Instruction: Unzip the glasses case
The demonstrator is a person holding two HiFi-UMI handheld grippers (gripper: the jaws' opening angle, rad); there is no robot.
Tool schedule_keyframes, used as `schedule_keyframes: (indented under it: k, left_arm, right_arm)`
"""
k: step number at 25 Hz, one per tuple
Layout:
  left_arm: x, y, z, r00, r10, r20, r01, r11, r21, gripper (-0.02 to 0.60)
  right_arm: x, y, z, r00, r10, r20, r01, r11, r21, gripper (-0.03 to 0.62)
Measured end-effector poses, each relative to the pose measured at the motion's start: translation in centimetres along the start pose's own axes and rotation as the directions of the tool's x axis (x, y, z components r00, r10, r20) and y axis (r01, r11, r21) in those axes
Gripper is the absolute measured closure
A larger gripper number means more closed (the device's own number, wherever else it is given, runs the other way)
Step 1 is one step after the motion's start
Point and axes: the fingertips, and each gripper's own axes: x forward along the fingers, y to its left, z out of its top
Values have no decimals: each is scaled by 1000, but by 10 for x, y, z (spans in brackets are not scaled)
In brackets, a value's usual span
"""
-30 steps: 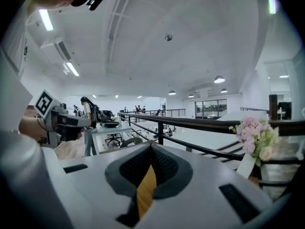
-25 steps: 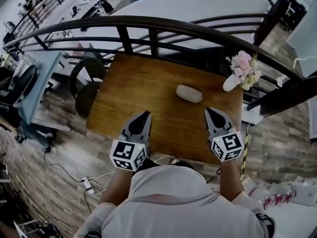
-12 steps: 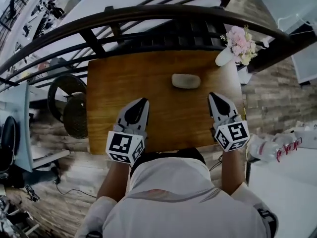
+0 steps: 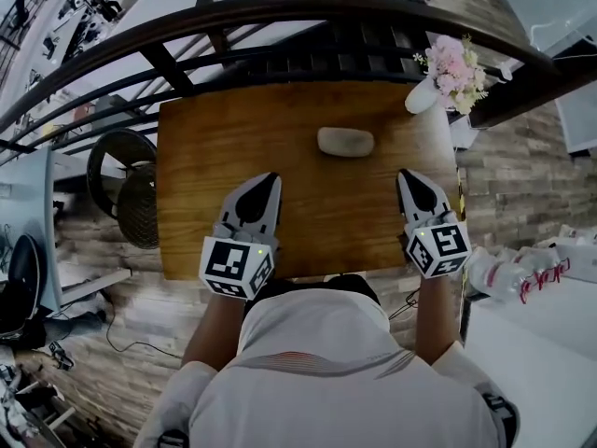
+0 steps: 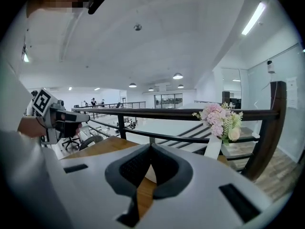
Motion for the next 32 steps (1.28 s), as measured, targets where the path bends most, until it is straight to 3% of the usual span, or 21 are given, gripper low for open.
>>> schedule_keyframes:
  k: [6,10,11,12,14,17,21,24,28,32]
  left_arm:
    - [14,-7,-14,999,34,-43,-33,999,14,565]
    - [20,-12,-28,996,53,-72,-52,999,9,565]
    - [22,-13,-32,995,58,-81,-57,998,6,565]
    - [23,-13,-36,994,62,-89,-62,998,2,565]
    - [25,-14,-43,992,68,-104,-69,998,-6,565]
    - [23,-15,-54,990,76,-119,-80,996,-26,565]
    - [21,-9,-69,984,99,-148,-108,993,-57,565]
    - [18,-5,-79,980,111,-166,-125,989,-82,565]
    - [22,-1,-87,978,112,-177,-131,987,-98,565]
    - [26,2,-85,979,111,-171,-129,987,-100,565]
  right_arm:
    - [19,-26,-26,999,27,-30,-27,999,25,543]
    - [42,-42,-53,994,44,-102,-49,998,-49,542]
    - [51,-44,-60,990,62,-127,-72,995,-70,504]
    - [60,-45,-68,985,83,-155,-97,991,-91,410]
    - [78,-44,-84,971,113,-209,-146,977,-152,362]
    - [109,-38,-114,941,152,-303,-240,930,-279,270]
    - [154,-34,-154,897,182,-403,-354,841,-408,232]
    - [182,-35,-169,884,194,-426,-407,766,-497,207]
    - [209,-39,-188,832,244,-499,-502,715,-486,115]
    - [222,-45,-204,761,293,-579,-585,697,-416,114]
